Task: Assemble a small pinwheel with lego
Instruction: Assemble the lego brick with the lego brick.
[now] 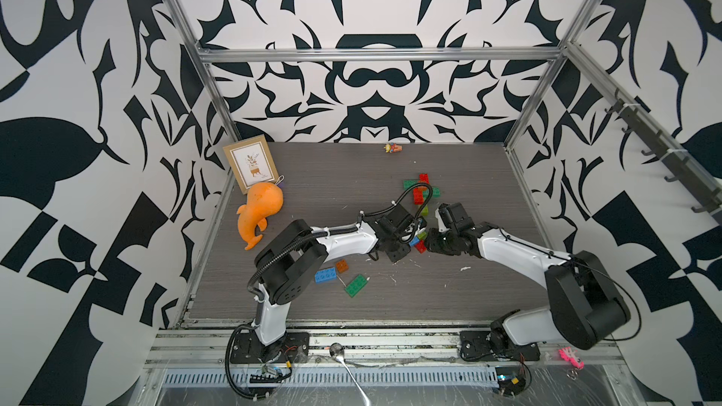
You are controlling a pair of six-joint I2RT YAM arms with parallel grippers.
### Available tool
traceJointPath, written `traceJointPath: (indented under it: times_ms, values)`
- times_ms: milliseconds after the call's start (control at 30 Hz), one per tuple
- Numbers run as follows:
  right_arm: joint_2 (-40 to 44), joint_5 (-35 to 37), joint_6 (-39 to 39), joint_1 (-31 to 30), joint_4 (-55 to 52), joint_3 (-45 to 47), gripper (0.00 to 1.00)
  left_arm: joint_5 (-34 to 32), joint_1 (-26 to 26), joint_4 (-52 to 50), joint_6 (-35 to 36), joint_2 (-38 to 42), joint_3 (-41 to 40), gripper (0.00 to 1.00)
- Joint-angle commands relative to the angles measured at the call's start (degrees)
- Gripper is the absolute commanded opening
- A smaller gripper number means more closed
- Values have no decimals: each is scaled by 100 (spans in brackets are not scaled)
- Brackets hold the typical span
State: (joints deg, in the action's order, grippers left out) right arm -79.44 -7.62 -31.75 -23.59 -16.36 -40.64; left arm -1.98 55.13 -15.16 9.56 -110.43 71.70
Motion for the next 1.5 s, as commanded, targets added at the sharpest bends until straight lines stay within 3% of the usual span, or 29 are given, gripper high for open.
traceJointPath:
  times_ms: [0, 133, 200, 400, 600, 767, 1100, 1300, 1467]
  values:
    - [395, -254, 424, 35, -149, -127, 46, 162, -3, -325, -170, -136, 150, 25]
    - [-32, -453, 683, 91, -456, -597, 60, 198, -7, -521, -329, -237, 347, 24]
    - [-286, -601, 747, 109, -471, -761, 62, 215, -10, -559, -364, -267, 397, 24]
    - [-696, -909, 789, 118, -236, -878, 64, 243, -20, -607, -408, -295, 446, 24]
    - [-481, -808, 611, 135, -36, -725, 64, 295, -21, -678, -367, -386, 543, 24]
    - [-260, -1390, 408, 341, 330, -522, 65, 288, -21, -761, -356, -416, 591, 24]
    - [-635, -1271, 356, 391, 385, -642, 68, 356, -16, -703, -397, -432, 603, 25]
    - [-739, -797, 231, 388, 427, -621, 69, 391, -20, -729, -387, -466, 652, 25]
    - [-790, -1000, 139, 384, 621, -562, 68, 401, -20, -755, -385, -488, 670, 25]
